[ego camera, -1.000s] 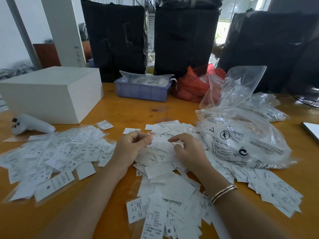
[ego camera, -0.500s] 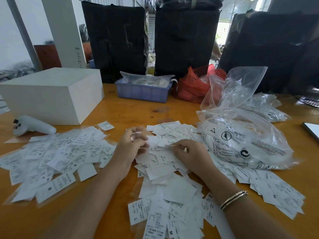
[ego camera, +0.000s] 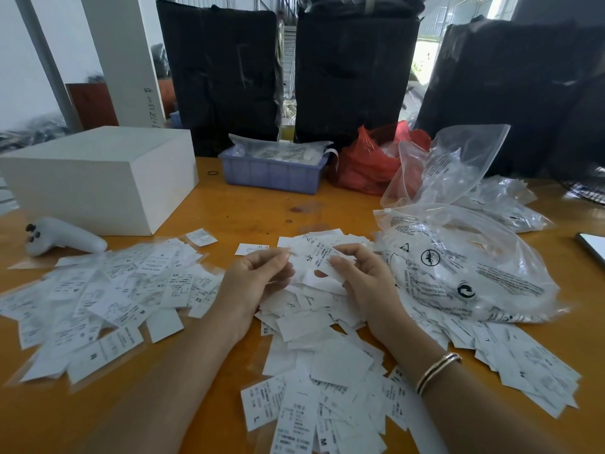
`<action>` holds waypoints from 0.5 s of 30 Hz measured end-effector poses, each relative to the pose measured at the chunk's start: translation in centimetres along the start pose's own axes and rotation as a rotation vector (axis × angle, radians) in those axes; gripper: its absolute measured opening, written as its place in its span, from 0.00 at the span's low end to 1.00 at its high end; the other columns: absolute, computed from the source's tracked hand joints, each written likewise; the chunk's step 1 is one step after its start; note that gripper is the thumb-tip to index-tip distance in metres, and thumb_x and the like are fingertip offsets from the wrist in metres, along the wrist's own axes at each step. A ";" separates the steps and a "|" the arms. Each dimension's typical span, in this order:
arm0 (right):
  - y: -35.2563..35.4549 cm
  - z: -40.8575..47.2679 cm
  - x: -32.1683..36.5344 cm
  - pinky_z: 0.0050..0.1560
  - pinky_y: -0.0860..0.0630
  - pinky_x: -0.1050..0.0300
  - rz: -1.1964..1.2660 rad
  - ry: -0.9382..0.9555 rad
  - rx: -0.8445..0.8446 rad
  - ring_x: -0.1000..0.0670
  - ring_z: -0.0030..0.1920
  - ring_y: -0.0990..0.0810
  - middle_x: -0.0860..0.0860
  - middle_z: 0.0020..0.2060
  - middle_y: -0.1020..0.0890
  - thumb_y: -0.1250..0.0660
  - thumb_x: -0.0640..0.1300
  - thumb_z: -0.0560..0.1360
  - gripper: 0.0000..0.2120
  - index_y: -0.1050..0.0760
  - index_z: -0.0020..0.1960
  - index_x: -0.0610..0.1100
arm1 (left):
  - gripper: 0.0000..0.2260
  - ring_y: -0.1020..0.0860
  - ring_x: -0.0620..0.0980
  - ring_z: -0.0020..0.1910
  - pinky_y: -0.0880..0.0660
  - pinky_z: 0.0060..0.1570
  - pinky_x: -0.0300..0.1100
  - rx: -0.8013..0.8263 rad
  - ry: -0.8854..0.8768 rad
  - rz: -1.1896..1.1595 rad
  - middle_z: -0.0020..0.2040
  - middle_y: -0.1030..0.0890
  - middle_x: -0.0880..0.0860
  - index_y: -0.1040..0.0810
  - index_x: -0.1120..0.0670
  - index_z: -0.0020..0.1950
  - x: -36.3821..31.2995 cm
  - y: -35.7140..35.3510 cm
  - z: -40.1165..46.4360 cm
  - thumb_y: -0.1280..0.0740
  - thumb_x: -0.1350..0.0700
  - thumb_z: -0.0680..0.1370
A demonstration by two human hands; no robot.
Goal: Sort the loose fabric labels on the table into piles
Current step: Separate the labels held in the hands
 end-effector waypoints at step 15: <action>-0.2 0.4 -0.6 0.22 0.34 0.71 -0.013 -0.005 0.013 0.60 0.22 0.28 0.42 0.39 0.15 0.36 0.41 0.78 0.05 0.24 0.51 0.48 | 0.15 0.16 0.48 0.43 0.22 0.37 0.35 0.075 -0.047 0.017 0.41 0.15 0.52 0.20 0.56 0.49 -0.4 -1.0 -0.4 0.30 0.49 0.67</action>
Point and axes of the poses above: each hand's wrist, its own z-axis towards the middle knuckle, its own y-axis out of the back of the hand, x = y × z, the point moved 9 cm from there along z, towards the middle knuckle
